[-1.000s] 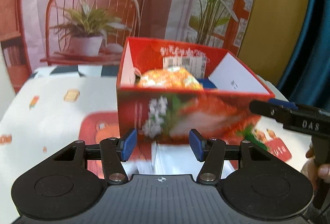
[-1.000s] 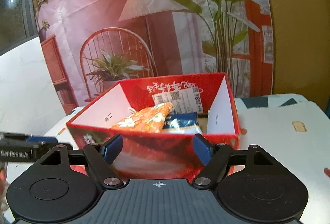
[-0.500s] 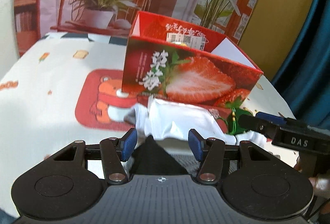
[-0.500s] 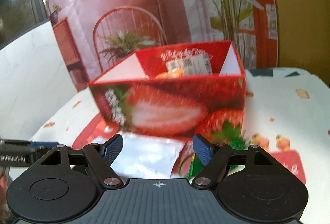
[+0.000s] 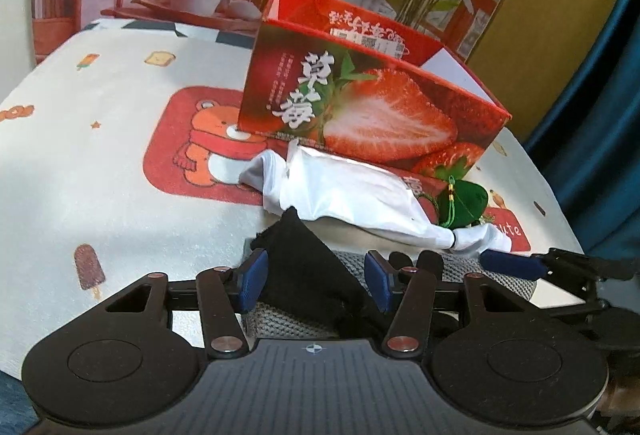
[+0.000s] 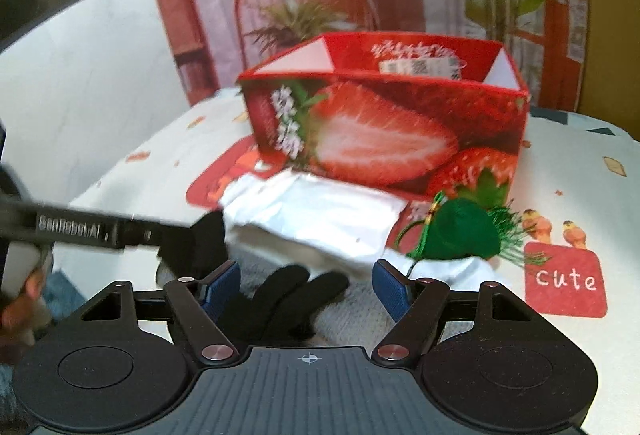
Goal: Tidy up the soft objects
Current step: 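Move both grippers down to the black glove on the table, then close both grippers on the black glove and lift it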
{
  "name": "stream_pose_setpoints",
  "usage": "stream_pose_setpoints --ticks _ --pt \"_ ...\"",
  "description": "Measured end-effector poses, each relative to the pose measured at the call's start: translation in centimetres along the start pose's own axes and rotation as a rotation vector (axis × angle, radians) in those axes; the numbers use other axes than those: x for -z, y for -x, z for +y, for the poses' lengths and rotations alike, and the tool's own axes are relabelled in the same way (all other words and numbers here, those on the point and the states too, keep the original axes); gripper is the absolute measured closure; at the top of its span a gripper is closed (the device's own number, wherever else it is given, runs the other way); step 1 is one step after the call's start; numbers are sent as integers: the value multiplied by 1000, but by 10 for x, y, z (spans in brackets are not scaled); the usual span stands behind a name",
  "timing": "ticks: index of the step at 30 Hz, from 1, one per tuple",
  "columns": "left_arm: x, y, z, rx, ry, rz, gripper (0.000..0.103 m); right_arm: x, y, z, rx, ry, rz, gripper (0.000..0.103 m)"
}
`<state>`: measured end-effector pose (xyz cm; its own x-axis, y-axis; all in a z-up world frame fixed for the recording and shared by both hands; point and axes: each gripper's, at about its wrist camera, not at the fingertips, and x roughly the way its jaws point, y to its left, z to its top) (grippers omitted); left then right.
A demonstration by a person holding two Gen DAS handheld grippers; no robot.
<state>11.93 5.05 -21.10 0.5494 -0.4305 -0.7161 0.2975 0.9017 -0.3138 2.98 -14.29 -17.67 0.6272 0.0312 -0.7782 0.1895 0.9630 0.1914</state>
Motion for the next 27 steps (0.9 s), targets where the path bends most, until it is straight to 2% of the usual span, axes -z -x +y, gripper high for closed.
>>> stream_pose_setpoints --ticks 7,17,20,22,25,26,27 --pt "3 -10 4 2 21 32 52 8 -9 11 -49 55 78 43" --pt "5 -16 5 -4 32 50 52 21 -25 12 -75 70 205 46" --pt "5 -17 7 -3 38 53 52 23 -29 10 -80 62 218 54" --pt "4 -19 8 0 44 56 52 23 -30 9 -86 55 222 69" --pt "5 -19 8 6 50 54 52 23 -30 6 -97 36 211 83" --pt "5 -19 9 7 52 51 52 22 -28 6 -96 34 194 91" --pt "5 -18 9 10 55 46 52 20 -24 6 -95 35 170 93"
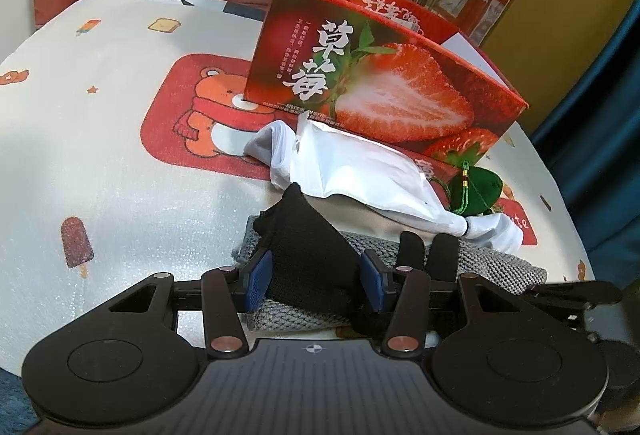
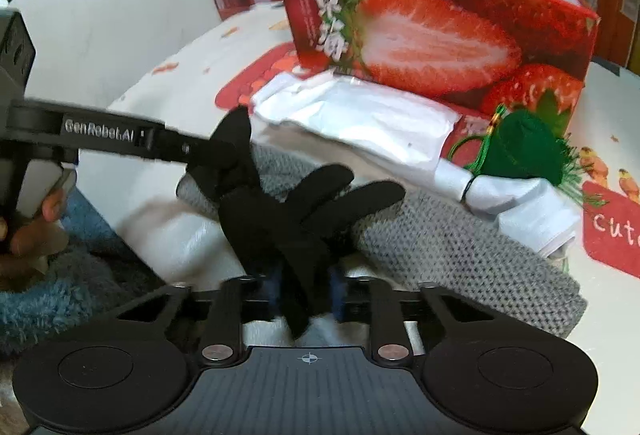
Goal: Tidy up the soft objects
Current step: 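Close both grippers on the black glove and lift it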
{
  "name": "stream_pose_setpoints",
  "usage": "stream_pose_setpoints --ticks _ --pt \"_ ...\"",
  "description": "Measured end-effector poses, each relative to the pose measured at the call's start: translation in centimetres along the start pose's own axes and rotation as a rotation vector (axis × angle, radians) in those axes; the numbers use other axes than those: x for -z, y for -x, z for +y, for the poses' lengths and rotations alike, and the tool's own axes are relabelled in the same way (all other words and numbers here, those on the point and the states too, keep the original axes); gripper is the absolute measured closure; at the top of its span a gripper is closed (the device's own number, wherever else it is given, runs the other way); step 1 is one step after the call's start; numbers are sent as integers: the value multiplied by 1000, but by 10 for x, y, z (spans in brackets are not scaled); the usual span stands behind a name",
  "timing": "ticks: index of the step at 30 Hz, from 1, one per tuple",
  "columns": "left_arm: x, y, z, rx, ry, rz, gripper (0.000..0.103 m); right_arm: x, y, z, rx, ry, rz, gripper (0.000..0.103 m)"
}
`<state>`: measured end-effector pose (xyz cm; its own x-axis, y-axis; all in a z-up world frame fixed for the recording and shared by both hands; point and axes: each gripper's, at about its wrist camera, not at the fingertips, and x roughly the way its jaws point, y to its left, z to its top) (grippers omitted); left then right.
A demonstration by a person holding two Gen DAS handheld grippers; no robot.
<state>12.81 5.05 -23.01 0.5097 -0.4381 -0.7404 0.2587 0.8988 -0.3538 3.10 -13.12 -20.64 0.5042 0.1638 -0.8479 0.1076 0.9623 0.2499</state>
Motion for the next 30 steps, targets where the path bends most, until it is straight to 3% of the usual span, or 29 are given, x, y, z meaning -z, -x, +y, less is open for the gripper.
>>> stream_pose_setpoints --ticks 9,17,20,25,28,30 --pt "-1 4 -4 3 -22 -35 52 -12 21 -3 128 64 -189 95" --pt "-14 3 -13 31 -83 -83 51 -10 14 -13 167 57 -186 95" --pt "-14 -5 -23 22 -132 -63 50 -8 11 -12 176 61 -187 95" --pt "-11 -14 -13 35 -73 -39 50 -7 10 -18 176 37 -186 94" --pt "-7 -13 -9 39 -52 -39 63 -6 8 -21 168 19 -184 94" --pt "-5 -13 -9 33 -56 -40 85 -6 8 -22 163 6 -182 94"
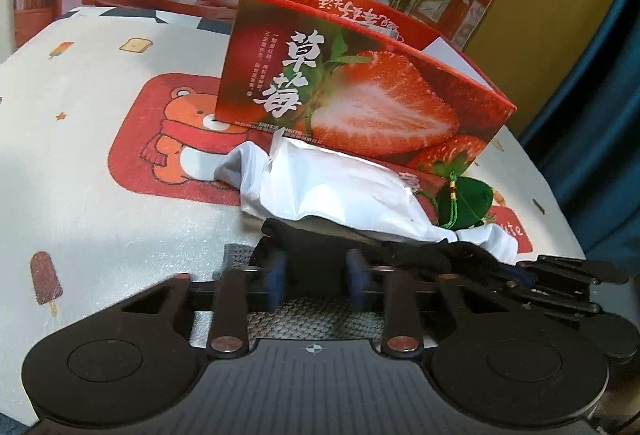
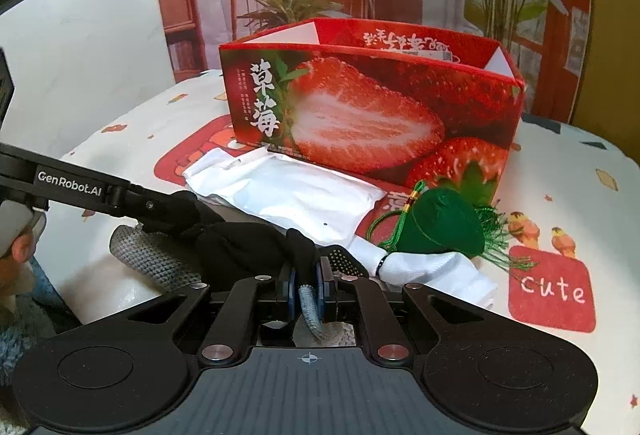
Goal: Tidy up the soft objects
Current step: 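Close both grippers on the black glove and lift it, then lower the black glove into the red box and open both grippers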
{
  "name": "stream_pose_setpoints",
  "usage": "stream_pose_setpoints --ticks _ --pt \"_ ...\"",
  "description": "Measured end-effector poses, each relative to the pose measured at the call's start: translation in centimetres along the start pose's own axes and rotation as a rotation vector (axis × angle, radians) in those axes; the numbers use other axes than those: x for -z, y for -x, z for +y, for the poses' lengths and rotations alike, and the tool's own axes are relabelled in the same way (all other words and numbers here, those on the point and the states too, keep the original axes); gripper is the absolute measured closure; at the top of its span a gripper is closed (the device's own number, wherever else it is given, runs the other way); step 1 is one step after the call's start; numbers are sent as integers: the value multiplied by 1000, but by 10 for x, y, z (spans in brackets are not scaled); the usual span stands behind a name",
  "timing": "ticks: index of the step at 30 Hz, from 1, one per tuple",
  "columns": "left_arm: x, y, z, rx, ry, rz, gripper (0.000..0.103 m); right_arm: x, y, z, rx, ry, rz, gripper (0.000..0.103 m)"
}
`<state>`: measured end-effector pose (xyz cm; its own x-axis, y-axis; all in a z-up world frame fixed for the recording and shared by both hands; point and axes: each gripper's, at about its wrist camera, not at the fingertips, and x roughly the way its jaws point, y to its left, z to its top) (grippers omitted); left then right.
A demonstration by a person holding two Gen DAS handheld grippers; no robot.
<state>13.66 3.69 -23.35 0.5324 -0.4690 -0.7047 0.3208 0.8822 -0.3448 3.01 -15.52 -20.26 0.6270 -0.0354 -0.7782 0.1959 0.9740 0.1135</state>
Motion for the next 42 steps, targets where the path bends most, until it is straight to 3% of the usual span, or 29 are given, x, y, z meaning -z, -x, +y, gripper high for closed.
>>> stream_pose_setpoints --ticks 3,10,15,19,21,25,30,42 --pt "1 2 -1 6 -4 -11 90 1 2 -3 -14 -30 -5 92" --pt "2 -1 1 -10 9 5 91 2 8 -13 -76 -113 -12 80" --pt "2 -2 5 -12 28 13 91 1 11 -10 -107 -110 -8 67" --pt "3 -2 5 -12 29 13 91 2 6 -7 -123 -101 24 65" --pt "3 -1 4 -12 27 9 91 3 4 -6 -128 -101 41 70" --pt "1 4 0 -15 11 -17 93 4 1 -7 -135 -110 58 91" --pt "-9 25 -8 -1 -19 -98 93 -2 9 -10 -146 -126 14 94" --pt "-75 69 -51 51 -153 -318 93 -69 51 -32 -116 -106 -264 94"
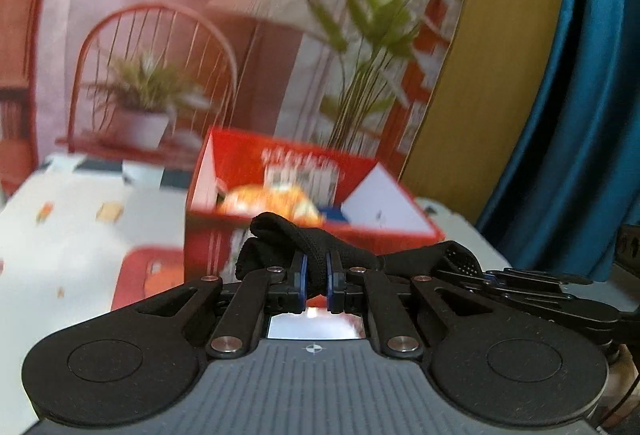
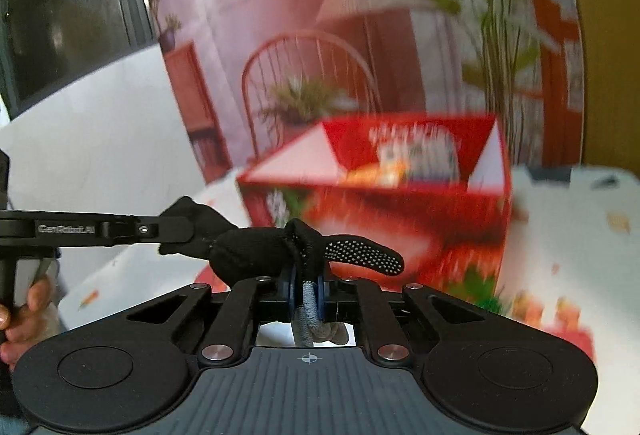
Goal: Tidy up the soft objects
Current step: 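Lower the black glove into the red box and open both grippers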
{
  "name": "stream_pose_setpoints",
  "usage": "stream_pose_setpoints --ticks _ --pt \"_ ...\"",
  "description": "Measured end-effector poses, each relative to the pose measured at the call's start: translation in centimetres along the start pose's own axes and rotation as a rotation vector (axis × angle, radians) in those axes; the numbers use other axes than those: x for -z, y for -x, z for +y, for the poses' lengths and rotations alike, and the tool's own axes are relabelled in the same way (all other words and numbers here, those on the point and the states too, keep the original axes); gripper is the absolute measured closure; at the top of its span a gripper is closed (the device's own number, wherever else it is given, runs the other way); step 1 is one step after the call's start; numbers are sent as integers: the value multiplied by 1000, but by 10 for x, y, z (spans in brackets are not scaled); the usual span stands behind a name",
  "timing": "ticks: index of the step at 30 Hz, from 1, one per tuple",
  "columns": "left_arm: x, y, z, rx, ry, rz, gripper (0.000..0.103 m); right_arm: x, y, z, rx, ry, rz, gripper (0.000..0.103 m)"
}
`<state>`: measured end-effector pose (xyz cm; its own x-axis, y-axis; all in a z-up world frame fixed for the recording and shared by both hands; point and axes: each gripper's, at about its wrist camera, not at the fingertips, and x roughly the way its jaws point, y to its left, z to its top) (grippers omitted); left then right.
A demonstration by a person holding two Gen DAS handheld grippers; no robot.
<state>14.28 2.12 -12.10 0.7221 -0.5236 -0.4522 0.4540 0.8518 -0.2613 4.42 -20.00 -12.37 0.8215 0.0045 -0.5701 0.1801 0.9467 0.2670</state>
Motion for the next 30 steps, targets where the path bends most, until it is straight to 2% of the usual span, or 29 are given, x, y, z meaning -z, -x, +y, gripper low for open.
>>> stream_pose_setpoints --ticks 4,7,13,23,30 --pt "-28 -19 -7 -20 -41 -36 93 -34 -6 -6 28 42 -63 94" --pt "-47 -44 -9 -30 -31 -27 93 -58 -19 -9 58 100 -95 94" --pt "-66 -82 -3 -42 -15 11 93 -87 -58 -31 100 114 -85 94" --pt "-59 -141 13 -62 1 167 93 -76 -111 -72 123 -9 45 94" --pt "-52 -161 21 -69 -3 231 90 -68 -129 -84 139 -40 111 92"
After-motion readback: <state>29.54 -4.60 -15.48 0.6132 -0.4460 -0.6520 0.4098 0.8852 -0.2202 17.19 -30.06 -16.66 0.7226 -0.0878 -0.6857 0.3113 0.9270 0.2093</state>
